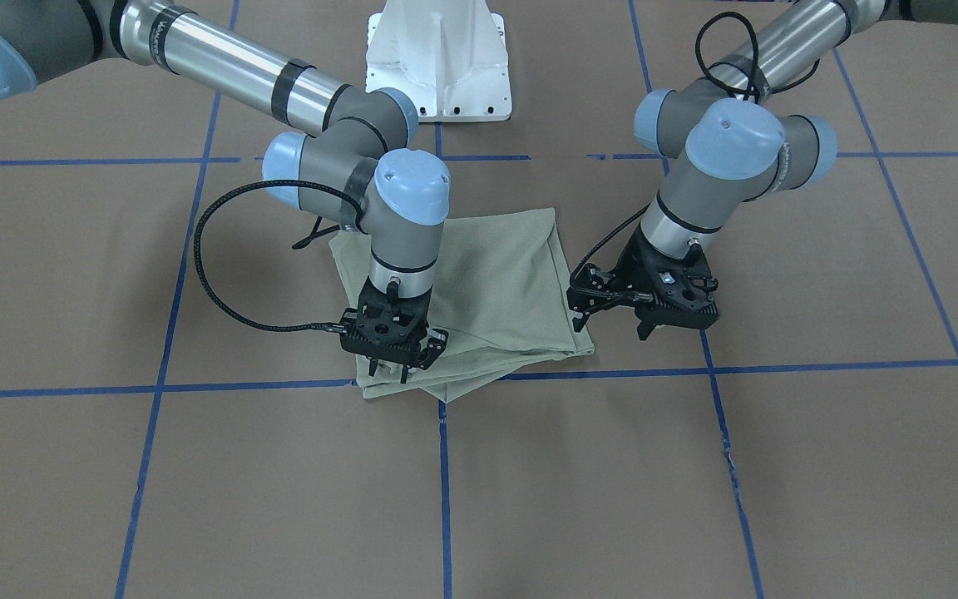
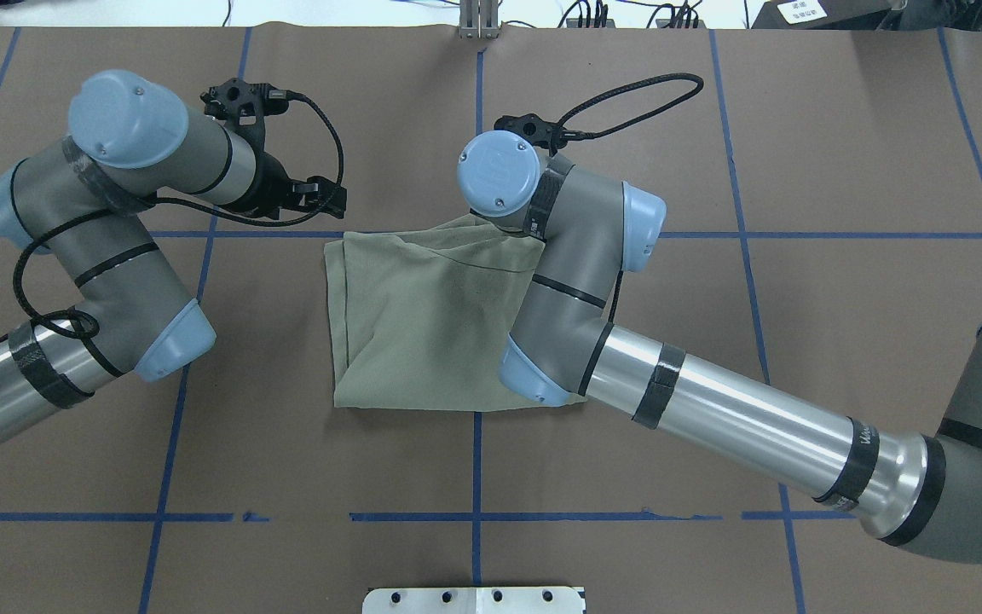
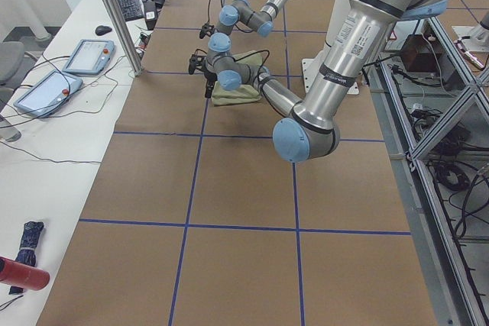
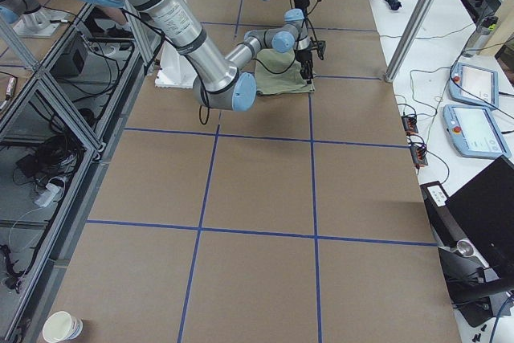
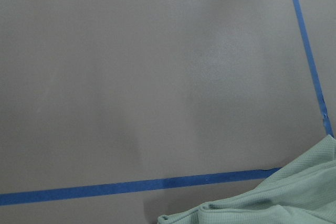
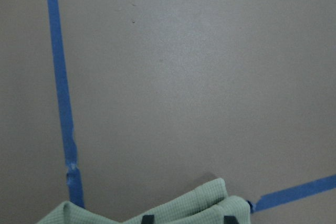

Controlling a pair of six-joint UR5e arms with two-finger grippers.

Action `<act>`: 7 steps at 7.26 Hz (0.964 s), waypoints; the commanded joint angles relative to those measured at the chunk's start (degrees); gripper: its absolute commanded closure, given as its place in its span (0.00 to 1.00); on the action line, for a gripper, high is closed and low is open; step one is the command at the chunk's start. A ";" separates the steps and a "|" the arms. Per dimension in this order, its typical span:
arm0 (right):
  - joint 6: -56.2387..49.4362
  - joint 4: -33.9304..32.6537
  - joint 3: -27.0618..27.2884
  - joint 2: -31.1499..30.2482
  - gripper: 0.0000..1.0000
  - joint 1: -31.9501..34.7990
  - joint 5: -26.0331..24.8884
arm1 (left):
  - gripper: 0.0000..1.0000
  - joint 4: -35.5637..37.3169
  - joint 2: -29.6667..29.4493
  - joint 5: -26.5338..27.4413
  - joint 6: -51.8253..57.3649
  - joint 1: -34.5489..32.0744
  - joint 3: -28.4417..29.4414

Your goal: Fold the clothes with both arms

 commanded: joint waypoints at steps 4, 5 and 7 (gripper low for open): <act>-33.72 -19.52 14.38 -6.20 0.00 21.22 25.22 | 0.00 4.29 5.52 -5.49 24.10 -12.93 -3.63; -43.64 -19.81 17.21 -12.16 0.00 27.63 29.27 | 0.00 4.47 8.76 -6.65 33.49 -17.59 -3.28; -68.04 -19.47 18.91 -24.46 0.00 40.38 34.04 | 0.00 7.61 13.43 -11.29 49.85 -26.99 -2.31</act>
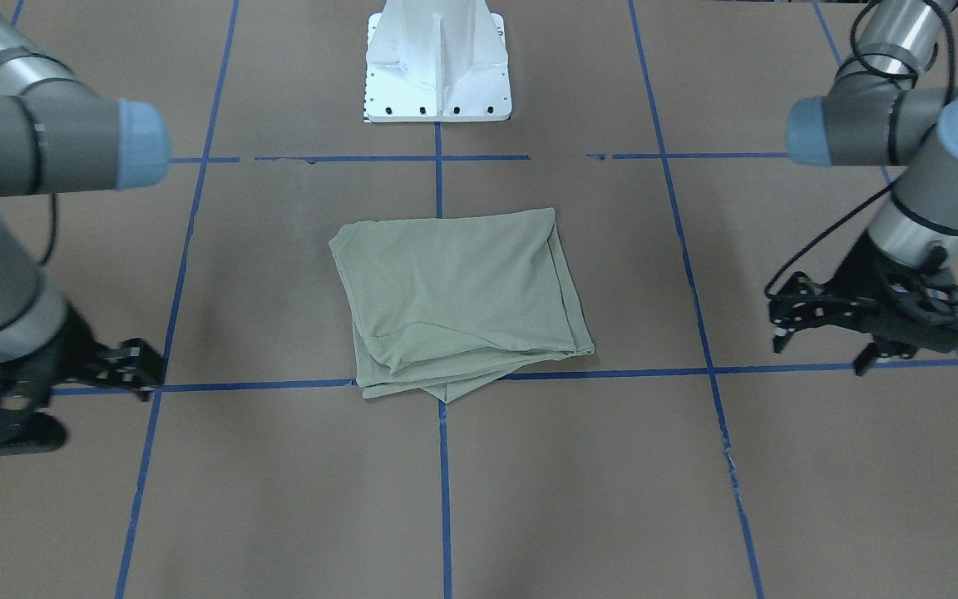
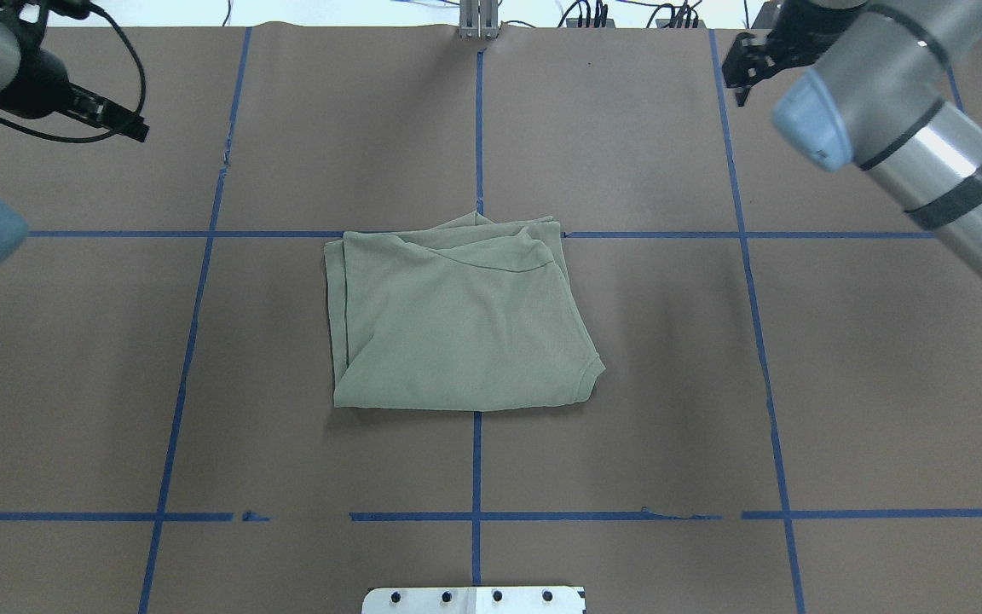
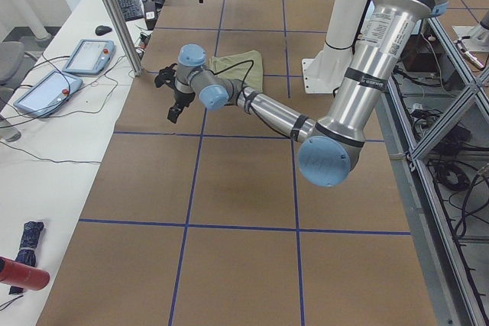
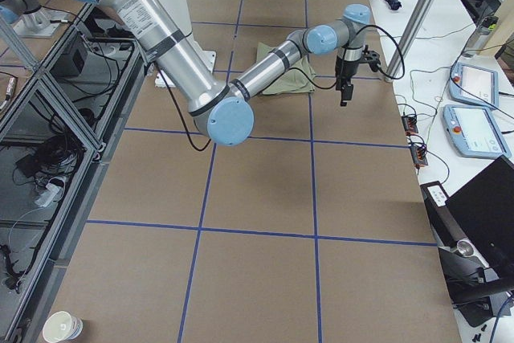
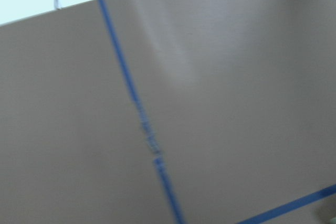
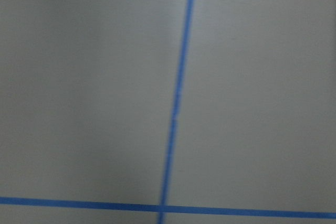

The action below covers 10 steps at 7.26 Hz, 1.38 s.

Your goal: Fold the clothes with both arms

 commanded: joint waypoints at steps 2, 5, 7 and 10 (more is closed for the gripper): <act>-28.85 -0.03 -0.24 -16.11 0.00 17.59 6.05 | 0.00 7.44 6.67 -6.15 25.68 -16.04 0.96; -37.43 9.39 2.13 -36.48 0.00 26.06 7.65 | 0.00 7.46 20.71 -10.72 27.34 -21.27 -4.29; -36.82 13.68 2.47 -38.13 0.00 26.08 7.91 | 0.00 7.72 21.81 -11.94 27.25 -22.49 -2.11; -30.50 11.49 6.34 -37.52 0.00 25.99 8.44 | 0.00 19.93 20.94 -18.20 26.98 -22.68 -3.16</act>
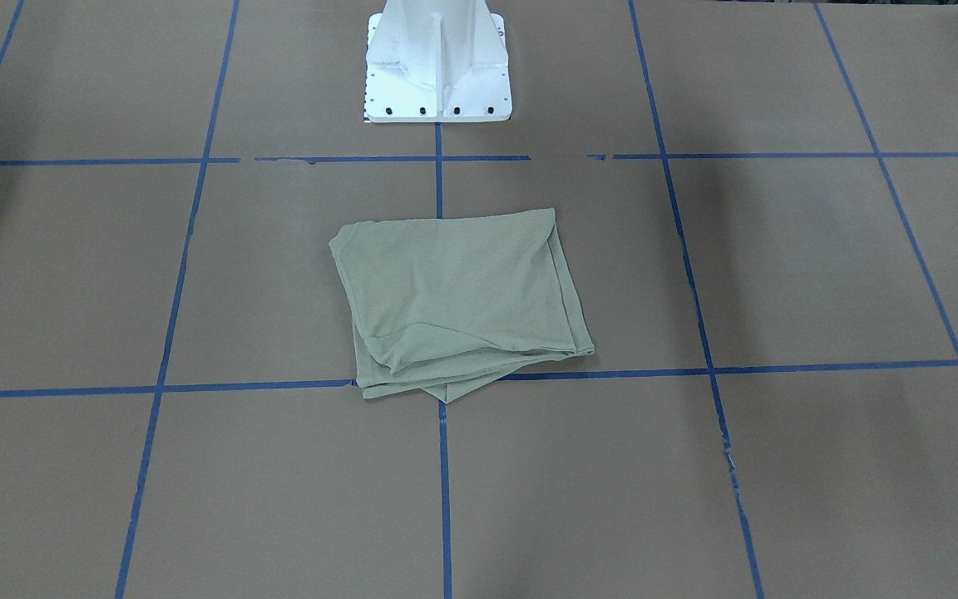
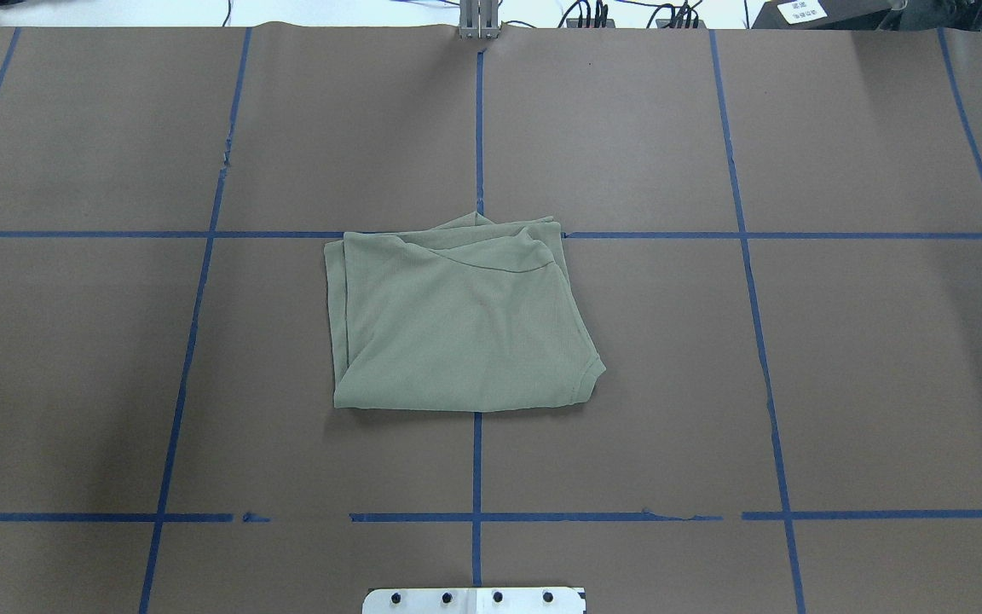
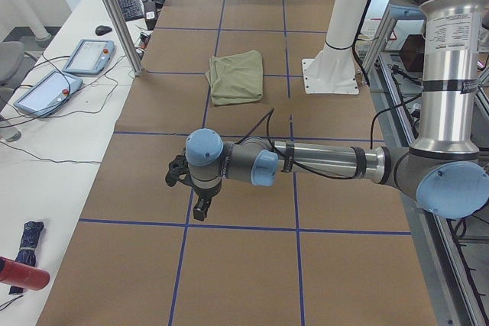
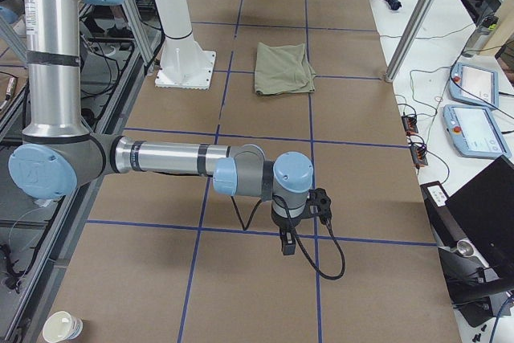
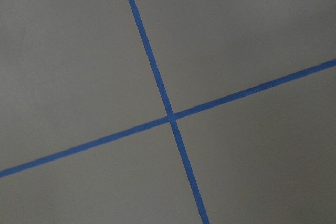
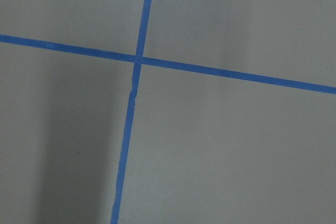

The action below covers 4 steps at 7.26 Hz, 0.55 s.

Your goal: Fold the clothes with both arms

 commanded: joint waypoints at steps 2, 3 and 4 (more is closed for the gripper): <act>2.30 -0.34 1.80 -0.53 0.00 -0.07 0.33 | 0.00 3.35 0.28 -0.82 0.04 -0.02 0.24; 2.30 -0.16 1.80 -0.53 0.00 -0.07 0.24 | 0.00 3.27 0.89 -0.65 0.04 -0.11 -0.36; 2.30 -0.16 1.72 -0.53 0.00 -0.07 0.33 | 0.00 2.92 0.90 -0.56 0.22 -0.11 0.15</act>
